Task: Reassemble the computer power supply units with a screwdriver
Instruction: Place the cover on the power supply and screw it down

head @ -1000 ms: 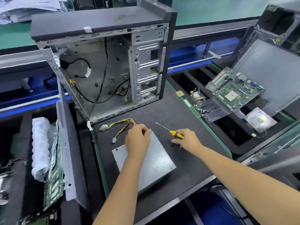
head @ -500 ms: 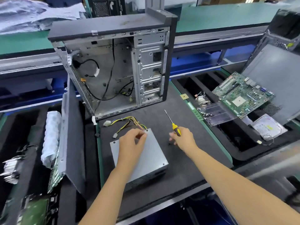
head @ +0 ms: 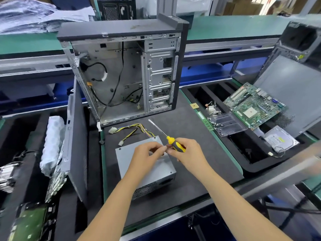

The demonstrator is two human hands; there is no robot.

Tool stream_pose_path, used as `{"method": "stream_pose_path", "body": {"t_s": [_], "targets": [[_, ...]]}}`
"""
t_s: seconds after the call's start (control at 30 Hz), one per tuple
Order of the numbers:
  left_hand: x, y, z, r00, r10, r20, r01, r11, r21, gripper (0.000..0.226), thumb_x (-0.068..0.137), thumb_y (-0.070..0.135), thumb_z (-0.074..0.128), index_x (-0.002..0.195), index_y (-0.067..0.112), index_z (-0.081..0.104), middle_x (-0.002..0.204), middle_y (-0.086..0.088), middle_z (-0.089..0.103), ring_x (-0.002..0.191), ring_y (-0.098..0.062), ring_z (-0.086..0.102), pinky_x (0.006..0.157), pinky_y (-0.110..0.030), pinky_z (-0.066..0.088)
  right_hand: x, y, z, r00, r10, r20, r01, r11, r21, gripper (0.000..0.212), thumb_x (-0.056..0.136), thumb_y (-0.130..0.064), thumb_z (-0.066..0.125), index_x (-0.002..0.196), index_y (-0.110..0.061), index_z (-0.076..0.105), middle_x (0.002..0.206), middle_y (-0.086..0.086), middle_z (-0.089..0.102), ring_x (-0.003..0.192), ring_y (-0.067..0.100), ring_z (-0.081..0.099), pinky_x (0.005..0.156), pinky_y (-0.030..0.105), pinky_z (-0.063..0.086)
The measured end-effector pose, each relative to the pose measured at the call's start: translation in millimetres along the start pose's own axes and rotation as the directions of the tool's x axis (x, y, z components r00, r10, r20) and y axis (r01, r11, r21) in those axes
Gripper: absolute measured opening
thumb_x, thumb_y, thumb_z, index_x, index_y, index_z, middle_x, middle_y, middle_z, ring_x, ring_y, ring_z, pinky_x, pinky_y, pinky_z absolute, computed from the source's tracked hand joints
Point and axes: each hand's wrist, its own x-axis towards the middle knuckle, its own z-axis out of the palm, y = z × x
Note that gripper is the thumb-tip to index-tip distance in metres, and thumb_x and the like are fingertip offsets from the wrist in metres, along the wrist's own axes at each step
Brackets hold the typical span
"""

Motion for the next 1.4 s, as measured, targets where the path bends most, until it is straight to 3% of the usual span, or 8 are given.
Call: {"method": "stream_pose_path", "body": {"t_s": [0.13,0.2,0.37,0.53,0.63,0.8,0.97,1.4], "targets": [[1,5,-7,0.997,-0.02,0.072,0.027,0.995,-0.096,0.024,0.094,0.017,0.063,0.074,0.025,0.073,0.065,0.012,0.069,0.064,0.002,0.059,0.066,-0.014,0.046,1,-9,0,0.987,-0.159,-0.036,0.149,0.968,-0.202,0.015,0.075,-0.021,0.08,0.071,-0.017,0.066,0.059,-0.01,0.054,0.058,0.004,0.047,0.053,0.015,0.034],[0,8,-10,0.988,-0.084,0.128,0.111,0.97,-0.215,0.024,0.095,0.021,0.061,0.075,0.016,0.074,0.067,0.008,0.068,0.063,-0.002,0.057,0.065,-0.015,0.044,3,-13,0,0.975,-0.223,-0.024,0.209,0.942,-0.264,0.018,0.072,-0.024,0.082,0.073,-0.014,0.066,0.069,-0.006,0.051,0.064,0.009,0.047,0.058,0.023,0.038],[2,8,-18,0.886,-0.305,0.35,0.463,0.639,-0.614,0.014,0.077,0.021,0.069,0.072,0.011,0.076,0.072,-0.003,0.067,0.059,-0.007,0.058,0.056,-0.017,0.049,10,-26,0,0.953,-0.302,0.032,0.293,0.888,-0.355,0.022,0.071,-0.031,0.081,0.081,-0.018,0.067,0.073,-0.008,0.044,0.068,0.015,0.047,0.062,0.034,0.039],[1,1,-18,0.923,-0.345,0.17,0.324,0.46,-0.827,0.017,0.078,0.011,0.063,0.068,0.009,0.077,0.069,-0.003,0.068,0.056,-0.006,0.061,0.054,-0.015,0.052,10,-41,-14,0.963,-0.179,0.203,0.224,0.949,-0.222,0.031,0.074,-0.04,0.078,0.098,-0.029,0.06,0.082,-0.01,0.056,0.07,0.002,0.05,0.064,0.018,0.042],[2,-6,-29,0.922,-0.386,0.018,0.157,0.331,-0.93,0.012,0.079,0.012,0.064,0.083,0.005,0.072,0.073,-0.002,0.067,0.059,-0.006,0.061,0.056,-0.015,0.053,10,-49,-42,0.967,-0.178,0.184,0.206,0.968,-0.146,0.016,0.081,-0.036,0.073,0.091,-0.031,0.062,0.081,-0.011,0.065,0.073,0.004,0.059,0.067,0.019,0.047],[-1,-9,-36,0.934,-0.356,-0.034,0.126,0.415,-0.901,0.013,0.078,0.016,0.066,0.077,0.011,0.078,0.075,-0.001,0.068,0.063,-0.007,0.063,0.06,-0.016,0.055,14,-61,-65,0.958,-0.229,0.173,0.263,0.941,-0.211,0.008,0.076,-0.03,0.078,0.084,-0.031,0.075,0.076,-0.015,0.068,0.068,-0.003,0.059,0.061,0.007,0.041],[-1,-6,-35,0.948,-0.315,-0.045,0.12,0.484,-0.867,0.015,0.077,0.017,0.067,0.086,0.006,0.072,0.077,-0.002,0.068,0.065,-0.009,0.064,0.062,-0.018,0.056,19,-63,-63,0.953,-0.253,0.168,0.293,0.912,-0.289,0.012,0.075,-0.034,0.078,0.086,-0.033,0.075,0.077,-0.018,0.068,0.074,-0.001,0.061,0.064,0.012,0.044],[2,-10,-37,0.969,-0.248,-0.014,0.128,0.549,-0.826,0.012,0.08,0.017,0.066,0.08,0.013,0.078,0.079,-0.004,0.067,0.07,-0.011,0.064,0.066,-0.021,0.056,20,-62,-63,0.957,-0.235,0.168,0.278,0.91,-0.309,0.011,0.077,-0.033,0.077,0.087,-0.032,0.075,0.079,-0.016,0.069,0.077,0.001,0.061,0.07,0.021,0.049]]}}
